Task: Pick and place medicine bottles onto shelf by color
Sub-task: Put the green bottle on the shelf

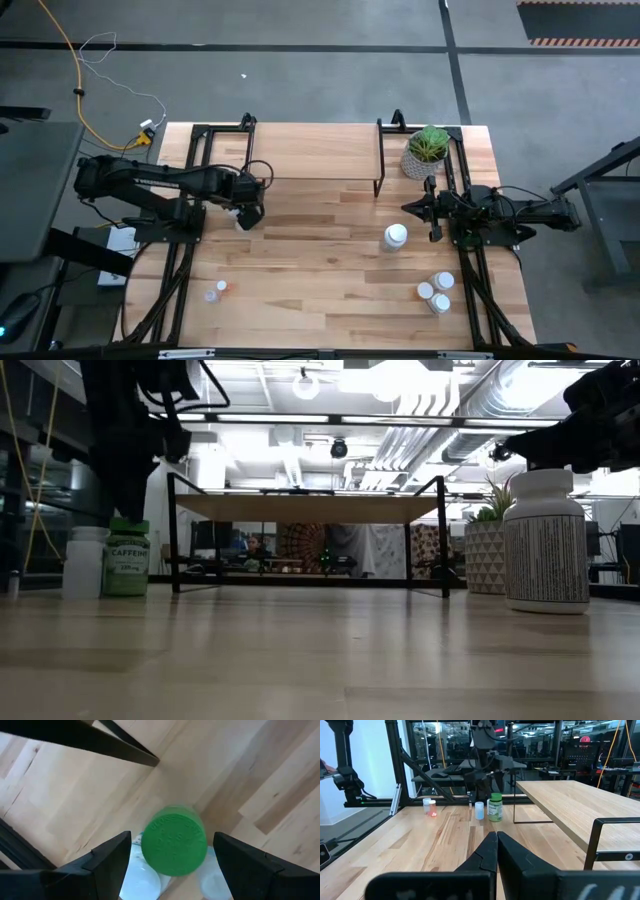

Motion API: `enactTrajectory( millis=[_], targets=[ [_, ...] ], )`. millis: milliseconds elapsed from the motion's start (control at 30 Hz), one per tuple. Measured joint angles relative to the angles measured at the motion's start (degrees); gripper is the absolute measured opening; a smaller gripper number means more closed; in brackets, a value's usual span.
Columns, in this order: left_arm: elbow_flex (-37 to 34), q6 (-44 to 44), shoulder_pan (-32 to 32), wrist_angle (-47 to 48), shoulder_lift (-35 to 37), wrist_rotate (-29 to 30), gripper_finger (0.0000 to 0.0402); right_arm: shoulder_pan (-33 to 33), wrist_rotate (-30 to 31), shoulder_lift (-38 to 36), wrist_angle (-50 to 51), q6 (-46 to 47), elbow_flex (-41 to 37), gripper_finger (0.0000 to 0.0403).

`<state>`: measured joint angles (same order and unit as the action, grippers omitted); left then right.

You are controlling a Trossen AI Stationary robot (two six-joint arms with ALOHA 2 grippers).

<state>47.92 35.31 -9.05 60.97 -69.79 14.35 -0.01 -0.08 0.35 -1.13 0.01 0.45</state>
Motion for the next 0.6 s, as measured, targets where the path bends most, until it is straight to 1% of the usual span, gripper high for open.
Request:
enactTrajectory(
  millis=[233,467,600],
  targets=[
    [0.00,-1.47,-1.78,-0.37,-1.84,0.29,0.0273,0.02,-0.02,-0.01,-0.02,0.00,0.02,0.0000],
    [0.00,-3.61,-3.01,-0.42,-3.82,-3.75,0.0273,0.00,0.00,0.01,-0.02,0.02,0.00,0.0000],
    [0.00,-4.25,-3.01,-0.57,-4.03,-5.06,0.0273,0.01,-0.01,0.00,0.00,0.00,0.02,0.0000]
  ],
)
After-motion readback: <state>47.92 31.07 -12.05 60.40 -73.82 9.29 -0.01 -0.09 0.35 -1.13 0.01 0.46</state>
